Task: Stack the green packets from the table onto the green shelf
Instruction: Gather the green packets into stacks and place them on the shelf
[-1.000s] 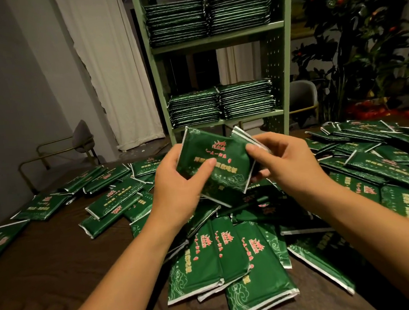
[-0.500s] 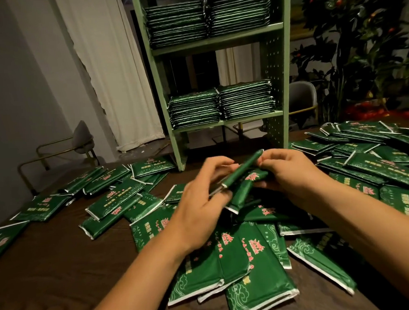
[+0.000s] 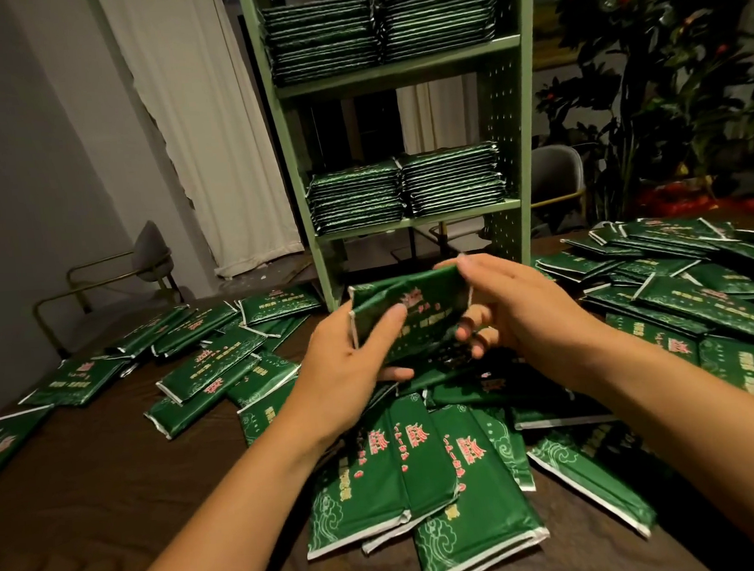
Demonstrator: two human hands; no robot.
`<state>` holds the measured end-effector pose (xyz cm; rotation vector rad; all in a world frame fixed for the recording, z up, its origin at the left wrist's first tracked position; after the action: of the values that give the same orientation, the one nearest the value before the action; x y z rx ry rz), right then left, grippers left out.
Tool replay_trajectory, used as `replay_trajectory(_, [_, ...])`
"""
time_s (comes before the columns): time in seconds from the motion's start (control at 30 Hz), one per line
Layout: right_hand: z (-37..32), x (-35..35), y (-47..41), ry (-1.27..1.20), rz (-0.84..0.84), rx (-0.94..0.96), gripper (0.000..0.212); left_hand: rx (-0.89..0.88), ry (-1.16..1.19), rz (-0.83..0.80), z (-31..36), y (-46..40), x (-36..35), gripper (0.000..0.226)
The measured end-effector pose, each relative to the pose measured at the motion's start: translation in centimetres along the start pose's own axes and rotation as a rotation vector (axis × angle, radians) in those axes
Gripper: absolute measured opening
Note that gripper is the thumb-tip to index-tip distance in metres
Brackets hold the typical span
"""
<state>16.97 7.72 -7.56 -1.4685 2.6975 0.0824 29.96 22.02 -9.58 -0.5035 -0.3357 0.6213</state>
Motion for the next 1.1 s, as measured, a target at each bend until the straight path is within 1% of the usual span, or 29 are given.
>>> replay_trajectory(0.07, [0.3,0.0,0.0,0.046,-0.008,0.06,0.019,0.063,0.166,0.038,0.6,-0.1,0.0,0.035])
replay_trajectory(0.1, [0.4,0.0,0.0,0.058,-0.002,0.07,0.018,0.068,0.205,0.041,0.8,-0.2,-0.1,0.035])
replay_trajectory(0.2, [0.4,0.2,0.1,0.095,0.007,0.08,0.022,0.061,0.174,0.025,1.0,-0.2,-0.2,0.027])
replay_trajectory(0.27, [0.3,0.2,0.1,0.118,0.011,0.083,0.023,0.071,0.167,0.071,0.6,-0.3,0.0,0.019])
replay_trajectory(0.33, [0.2,0.0,0.1,0.094,0.021,0.08,0.023,0.083,0.192,0.128,0.5,-0.5,0.3,0.019])
replay_trajectory(0.4, [0.1,-0.1,0.2,0.101,0.042,0.093,0.038,0.08,0.214,0.144,0.6,-0.7,0.7,0.021])
replay_trajectory(0.47, [0.0,-0.3,0.3,0.13,0.057,0.1,0.046,0.091,0.222,0.114,0.6,-0.7,1.1,0.023])
replay_trajectory(0.57, [0.0,-0.6,0.5,0.161,0.04,0.006,0.065,0.085,0.157,0.017,0.6,-0.4,0.6,0.026])
replay_trajectory(0.6, [0.0,-0.7,0.5,0.172,0.028,-0.028,0.068,0.078,0.141,0.001,0.5,-0.4,0.4,0.027])
replay_trajectory(0.63, [0.0,-0.7,0.5,0.181,0.017,-0.047,0.066,0.07,0.134,-0.01,0.6,-0.4,0.2,0.028])
replay_trajectory(0.7, [0.1,-0.9,0.4,0.159,-0.001,-0.052,0.057,0.058,0.138,-0.021,0.7,-0.4,0.0,0.029])
replay_trajectory(0.77, [0.3,-0.9,0.1,0.157,-0.011,-0.04,0.049,0.058,0.156,-0.013,0.6,-0.4,0.0,0.025])
replay_trajectory(0.8, [0.5,-0.9,0.0,0.18,-0.005,-0.032,0.049,0.066,0.161,0.001,0.6,-0.3,-0.1,0.021])
replay_trajectory(0.87, [0.6,-0.8,-0.1,0.264,0.06,0.015,0.056,0.074,0.163,0.074,0.8,-0.5,-0.1,0.014])
replay_trajectory(0.9, [0.6,-0.7,0.0,0.342,0.116,0.068,0.06,0.08,0.164,0.145,0.9,-0.6,0.0,0.01])
replay_trajectory(0.93, [0.6,-0.5,0.1,0.445,0.177,0.139,0.058,0.09,0.162,0.227,0.9,-0.9,0.3,0.008])
replay_trajectory(0.97, [0.7,-0.3,0.1,0.569,0.234,0.217,0.049,0.096,0.147,0.312,0.6,-1.2,0.9,0.011])
replay_trajectory(1.0, [0.8,0.1,0.1,0.694,0.274,0.279,0.036,0.105,0.117,0.395,0.4,-1.4,1.4,0.02])
replay_trajectory(1.03, [1.0,0.3,0.0,0.808,0.29,0.301,0.025,0.12,0.043,0.462,0.0,-1.5,2.0,0.036])
replay_trajectory(1.07, [1.2,0.4,-0.1,0.905,0.286,0.298,0.023,0.148,-0.065,0.497,-0.3,-1.5,2.5,0.05])
replay_trajectory(1.1, [1.6,0.5,-0.3,0.988,0.269,0.275,0.029,0.175,-0.176,0.52,-0.5,-1.5,2.7,0.055])
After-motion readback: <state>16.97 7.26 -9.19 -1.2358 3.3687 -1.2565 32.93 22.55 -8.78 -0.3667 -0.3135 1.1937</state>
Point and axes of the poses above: each hand's wrist, its own y-axis away from the middle knuckle, its own x-axis out of the back of the hand, z = x × y, the point moved 1 cm from there along -y, towards the middle knuckle, and after that the axes turned 10 degrees about -x, right-handed, at the moved point
